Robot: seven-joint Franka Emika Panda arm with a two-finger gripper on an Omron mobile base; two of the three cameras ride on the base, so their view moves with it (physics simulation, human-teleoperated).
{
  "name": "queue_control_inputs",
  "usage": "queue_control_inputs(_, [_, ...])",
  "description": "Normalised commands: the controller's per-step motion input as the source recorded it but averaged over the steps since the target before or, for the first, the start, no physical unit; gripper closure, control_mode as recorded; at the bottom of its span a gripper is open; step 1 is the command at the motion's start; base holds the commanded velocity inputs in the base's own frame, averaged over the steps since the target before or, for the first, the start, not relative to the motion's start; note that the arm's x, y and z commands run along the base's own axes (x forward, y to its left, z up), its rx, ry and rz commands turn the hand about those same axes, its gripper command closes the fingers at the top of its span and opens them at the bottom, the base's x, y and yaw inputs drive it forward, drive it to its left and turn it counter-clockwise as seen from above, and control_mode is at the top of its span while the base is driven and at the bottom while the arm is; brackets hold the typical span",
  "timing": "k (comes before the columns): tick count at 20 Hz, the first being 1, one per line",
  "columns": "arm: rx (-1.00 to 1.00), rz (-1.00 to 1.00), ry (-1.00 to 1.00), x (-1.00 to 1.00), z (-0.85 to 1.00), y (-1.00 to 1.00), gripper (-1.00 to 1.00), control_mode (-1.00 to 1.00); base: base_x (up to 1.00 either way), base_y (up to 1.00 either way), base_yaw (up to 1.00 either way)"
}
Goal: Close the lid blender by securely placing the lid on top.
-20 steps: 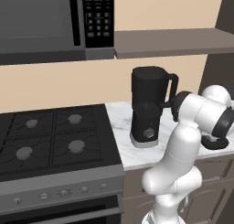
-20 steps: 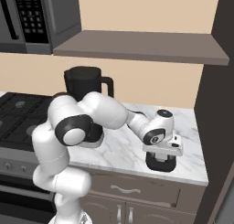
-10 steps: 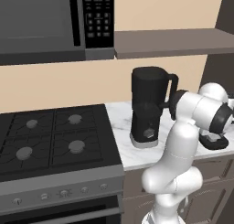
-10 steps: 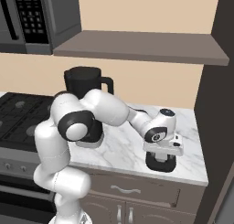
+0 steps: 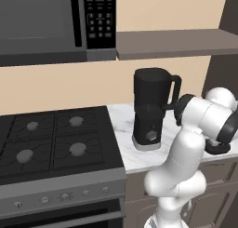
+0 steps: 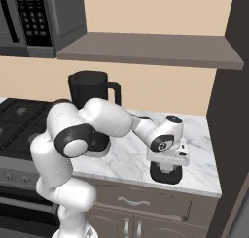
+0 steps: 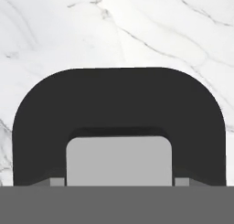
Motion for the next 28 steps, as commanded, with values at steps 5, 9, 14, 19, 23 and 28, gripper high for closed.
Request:
queue_control_inputs(5, [-0.01,0.00,-0.20,-0.52,0.82,0.33,1.00,-1.00,0.00,0.00,0.00])
queue_control_inputs(9, [0.00,0.00,-0.23,-0.46,1.00,0.46,1.00,-1.00,0.00,0.00,0.00])
queue_control_inputs(14, [0.00,0.00,-0.21,-0.46,1.00,0.44,1.00,-1.00,0.00,0.00,0.00])
queue_control_inputs(19, [0.00,-0.04,-0.10,-0.46,1.00,0.17,1.00,-1.00,0.00,0.00,0.00])
queue_control_inputs(23, [0.00,-0.06,0.00,-0.56,1.00,0.00,1.00,-1.00,0.00,0.00,0.00])
queue_control_inputs(28, [0.00,-0.05,0.01,-0.55,1.00,0.00,1.00,-1.00,0.00,0.00,0.00])
